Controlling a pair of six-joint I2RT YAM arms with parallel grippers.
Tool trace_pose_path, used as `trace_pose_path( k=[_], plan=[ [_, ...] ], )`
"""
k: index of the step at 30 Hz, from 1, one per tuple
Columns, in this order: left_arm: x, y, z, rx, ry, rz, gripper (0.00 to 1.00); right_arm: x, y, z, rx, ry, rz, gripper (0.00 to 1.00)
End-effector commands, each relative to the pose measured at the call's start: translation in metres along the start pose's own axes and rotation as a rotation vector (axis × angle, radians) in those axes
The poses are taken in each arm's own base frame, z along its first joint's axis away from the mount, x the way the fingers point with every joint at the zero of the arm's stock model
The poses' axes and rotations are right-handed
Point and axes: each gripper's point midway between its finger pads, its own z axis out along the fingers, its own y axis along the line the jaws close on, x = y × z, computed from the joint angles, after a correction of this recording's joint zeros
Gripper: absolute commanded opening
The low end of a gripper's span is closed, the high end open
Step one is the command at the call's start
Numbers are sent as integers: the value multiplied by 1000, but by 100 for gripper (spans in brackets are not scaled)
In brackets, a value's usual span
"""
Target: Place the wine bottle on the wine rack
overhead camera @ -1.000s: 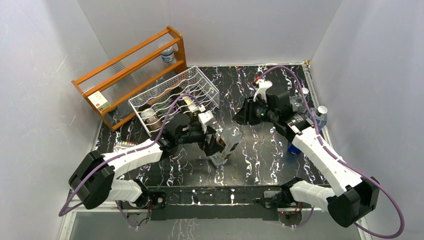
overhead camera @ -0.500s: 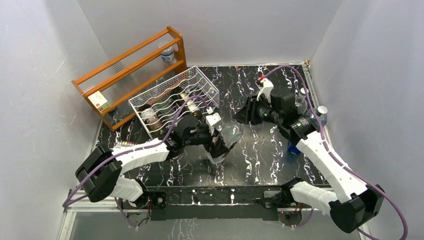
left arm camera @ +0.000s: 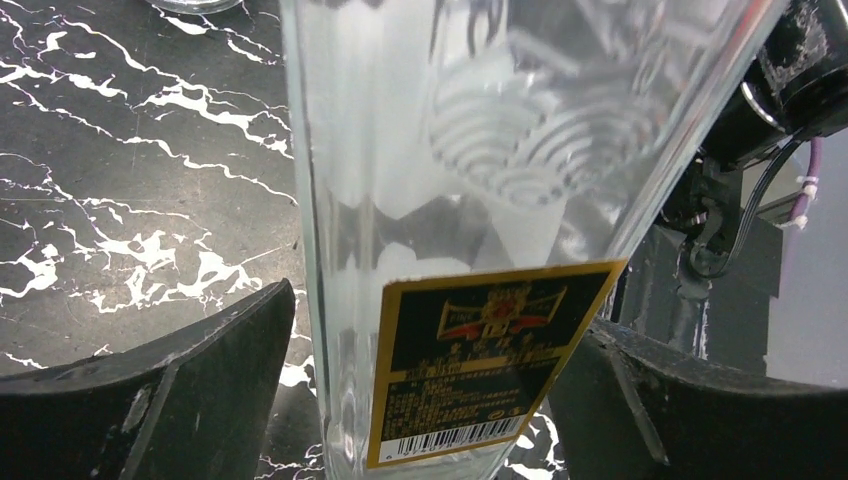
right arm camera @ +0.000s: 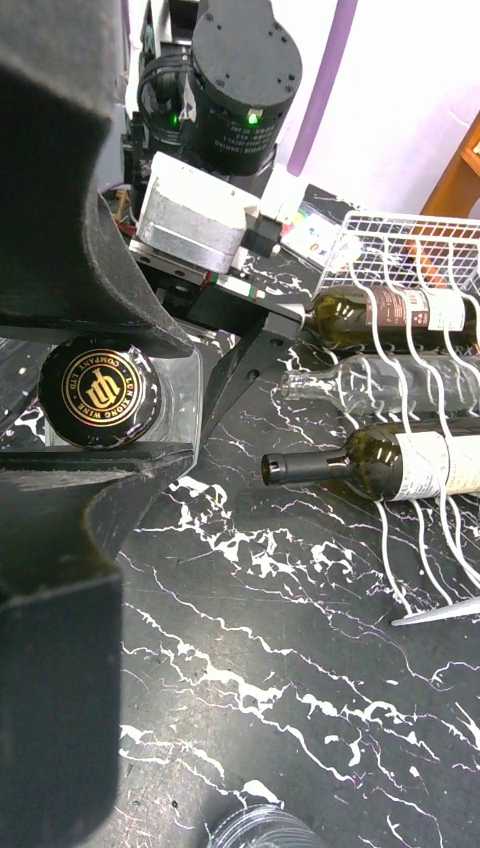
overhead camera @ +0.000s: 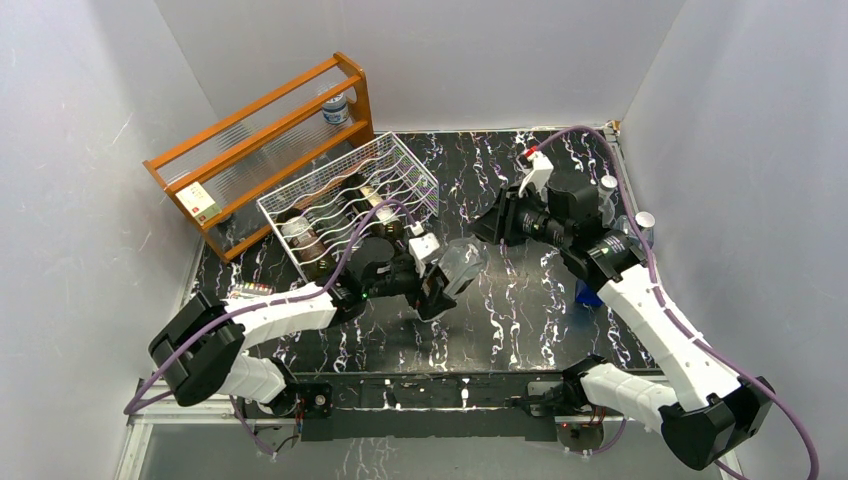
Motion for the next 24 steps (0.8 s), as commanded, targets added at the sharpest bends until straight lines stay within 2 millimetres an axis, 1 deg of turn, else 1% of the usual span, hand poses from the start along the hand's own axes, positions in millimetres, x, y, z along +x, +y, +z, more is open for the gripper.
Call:
trace_pose_path(
  k=[1, 5, 8, 10, 11, 13, 15, 16, 17, 19, 21, 22, 24],
  plan=[
    [-18, -7, -7, 29, -87, 128, 86, -67, 63, -36, -193, -213, -25, 0],
    [-18, -2, -8, 3, -90, 186, 83, -71, 68, -40, -204, -213, -23, 0],
    [-27, -2, -10, -1, -120, 214, 77, -72, 70, -42, -207, -209, -22, 0],
    [-35, -3, -10, -2, -147, 230, 70, -71, 70, -42, -207, -204, -15, 0],
    [-39, -3, -11, -5, -160, 239, 64, -71, 70, -42, -207, -202, -12, 0],
    [-45, -1, -12, -15, -182, 263, 46, -69, 70, -41, -205, -192, -5, 0],
    [-52, 2, -15, -39, -202, 299, 27, -68, 69, -41, -200, -185, -6, 0],
    [-56, 4, -16, -55, -209, 317, 14, -68, 69, -42, -197, -184, -10, 0],
    [-60, 7, -18, -73, -219, 343, 0, -68, 68, -43, -192, -185, -14, 6],
    [-72, 11, -23, -107, -247, 407, 0, -68, 65, -46, -170, -195, -26, 26],
    [-85, 14, -29, -140, -277, 470, 0, -64, 57, -49, -124, -186, -26, 55],
    [-92, 15, -32, -157, -290, 503, 0, -63, 56, -52, -116, -181, -35, 63],
    [-103, 18, -37, -187, -308, 581, 0, -58, 54, -55, -101, -163, -55, 73]
  ],
)
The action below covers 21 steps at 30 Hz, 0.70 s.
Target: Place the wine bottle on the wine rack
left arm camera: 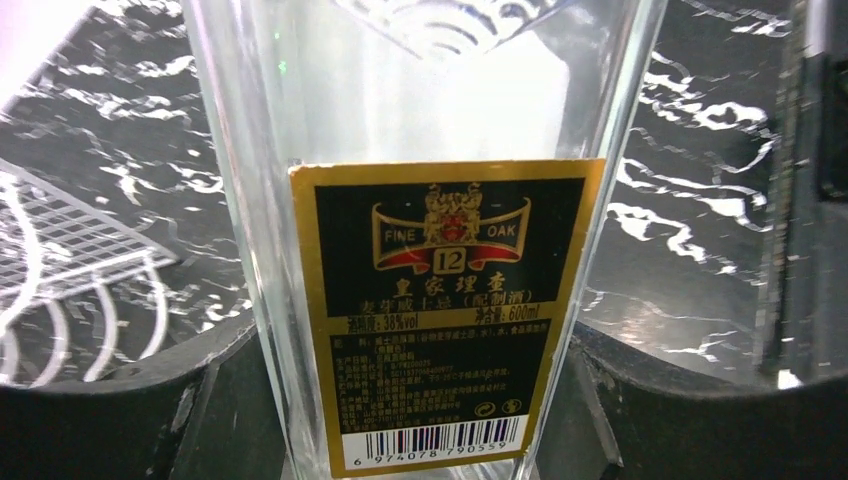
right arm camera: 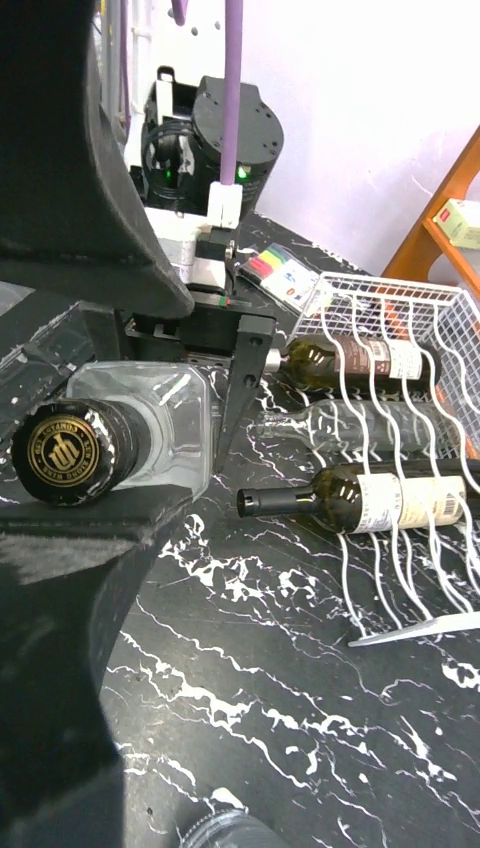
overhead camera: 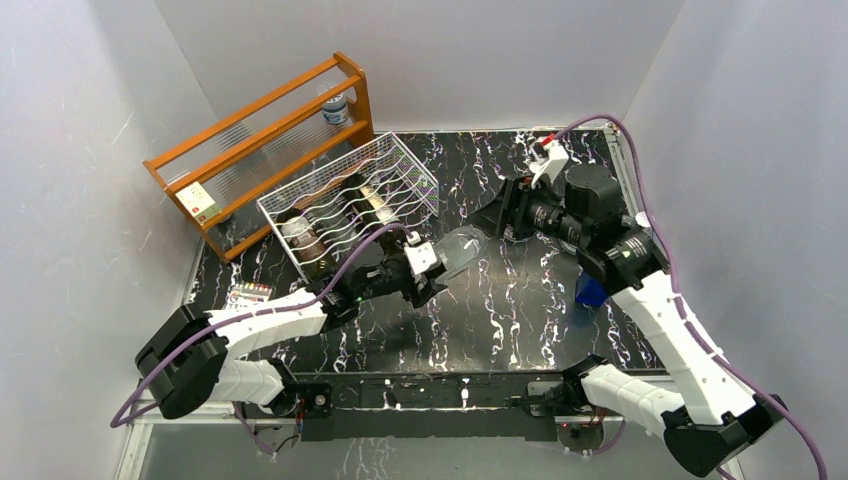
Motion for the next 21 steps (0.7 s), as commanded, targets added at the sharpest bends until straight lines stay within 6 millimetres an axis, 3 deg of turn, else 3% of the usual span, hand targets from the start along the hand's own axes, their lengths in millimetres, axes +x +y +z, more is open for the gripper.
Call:
trace_pose_path(
  k=[1, 4, 11, 21],
  plan=[
    [-81, 31, -16, -131, -216, 286, 0, -30, 31, -33, -59, -94, -67, 77],
    [-93, 43, -23, -186, -207, 410, 0, -28, 29, -40, -41, -71, -103, 86],
    [-113, 62, -40, -270, -160, 695, 0, -24, 20, -47, 8, -3, -252, 91],
    [-118, 58, -55, -259, -135, 928, 0, 5, 4, -17, -28, 141, -266, 95]
  ],
)
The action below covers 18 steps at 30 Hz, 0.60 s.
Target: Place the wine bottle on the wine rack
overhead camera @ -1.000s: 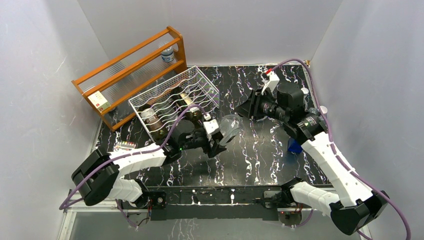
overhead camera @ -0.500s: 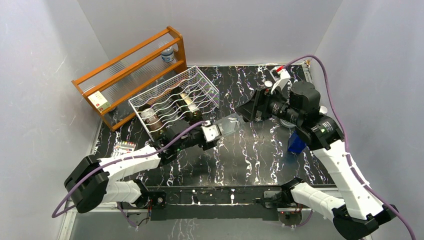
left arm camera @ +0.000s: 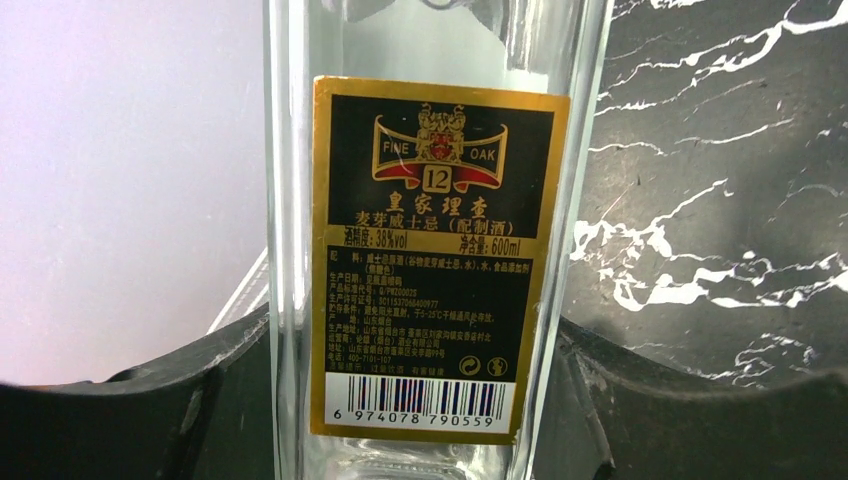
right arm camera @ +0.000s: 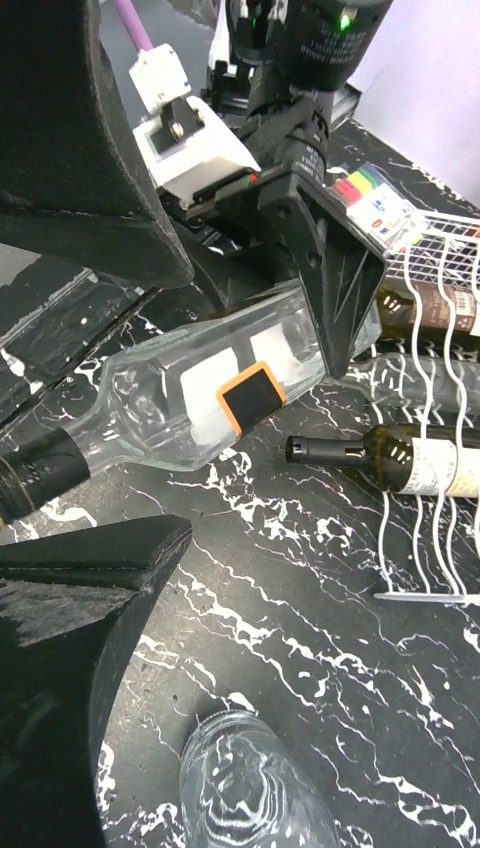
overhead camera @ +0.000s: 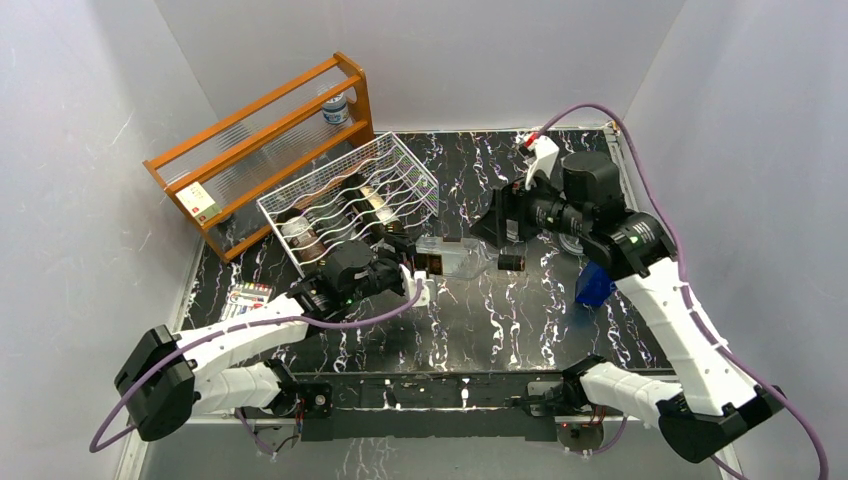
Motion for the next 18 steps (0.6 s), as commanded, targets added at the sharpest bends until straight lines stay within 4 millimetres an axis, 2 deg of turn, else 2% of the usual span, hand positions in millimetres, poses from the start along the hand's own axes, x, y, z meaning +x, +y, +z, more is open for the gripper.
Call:
trace_pose_path(
  k=[1, 5, 9, 18],
  plan=[
    [-56, 72, -23, -216, -148, 187, 0, 6, 5, 10, -64, 29, -35, 95],
    [-58, 69, -27, -212, -158, 230, 0, 23, 13, 22, -151, 81, -21, 96],
    [-61, 61, -28, -186, -191, 236, 0, 50, 20, 33, -249, 173, 13, 96],
    [-61, 52, -28, -164, -200, 242, 0, 84, 41, 37, -424, 268, 105, 97]
  ],
)
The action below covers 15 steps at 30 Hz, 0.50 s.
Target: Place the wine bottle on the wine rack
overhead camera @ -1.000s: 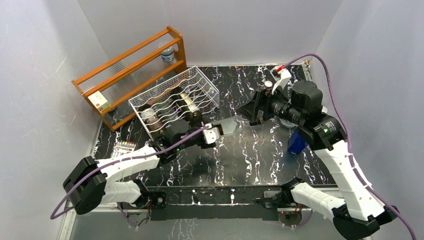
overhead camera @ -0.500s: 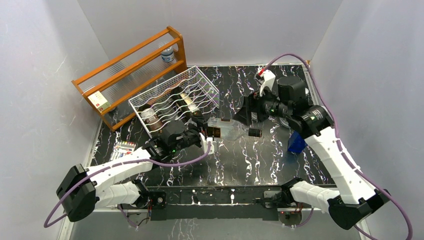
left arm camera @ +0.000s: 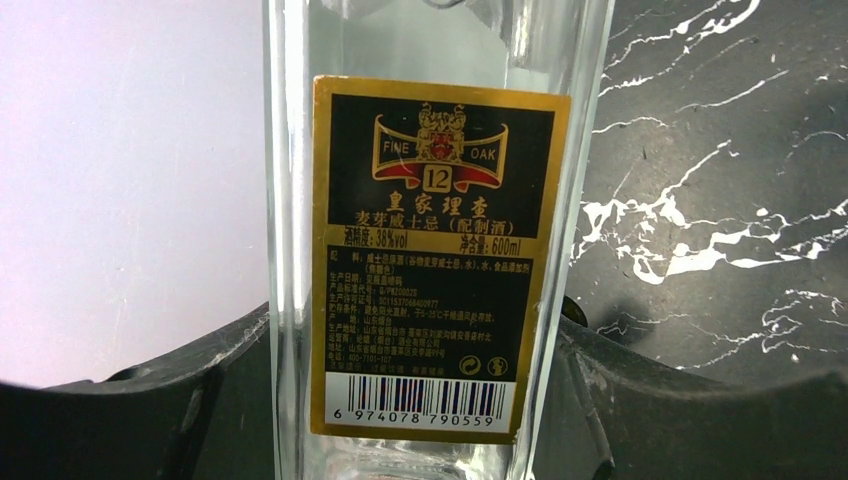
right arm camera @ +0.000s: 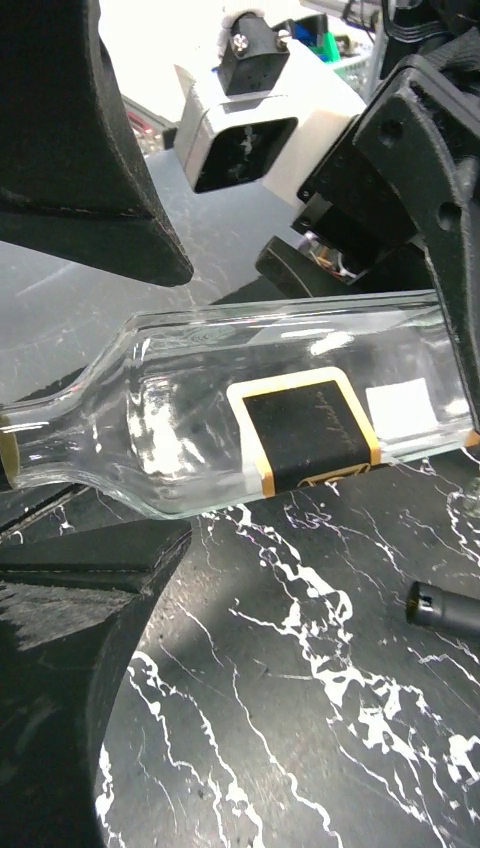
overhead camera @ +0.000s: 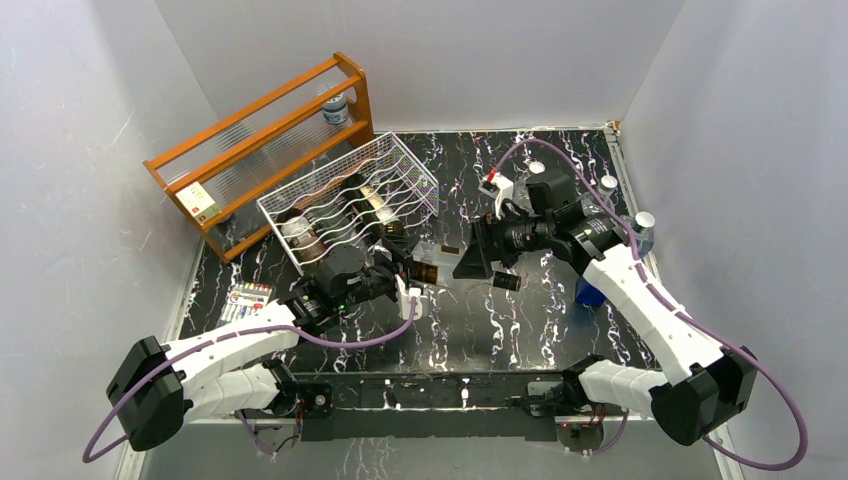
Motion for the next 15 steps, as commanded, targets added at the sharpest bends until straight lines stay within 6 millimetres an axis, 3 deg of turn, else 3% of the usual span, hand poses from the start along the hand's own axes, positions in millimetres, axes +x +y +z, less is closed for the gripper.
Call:
trace_pose_path(
  k=[1, 15],
  plan=[
    [-42, 59, -13, -190, -140, 71, 0, 0, 23, 4, -145, -11, -24, 97],
    [-44, 61, -13, -188, -141, 82, 0, 22, 19, 28, -161, 62, -10, 92]
  ],
)
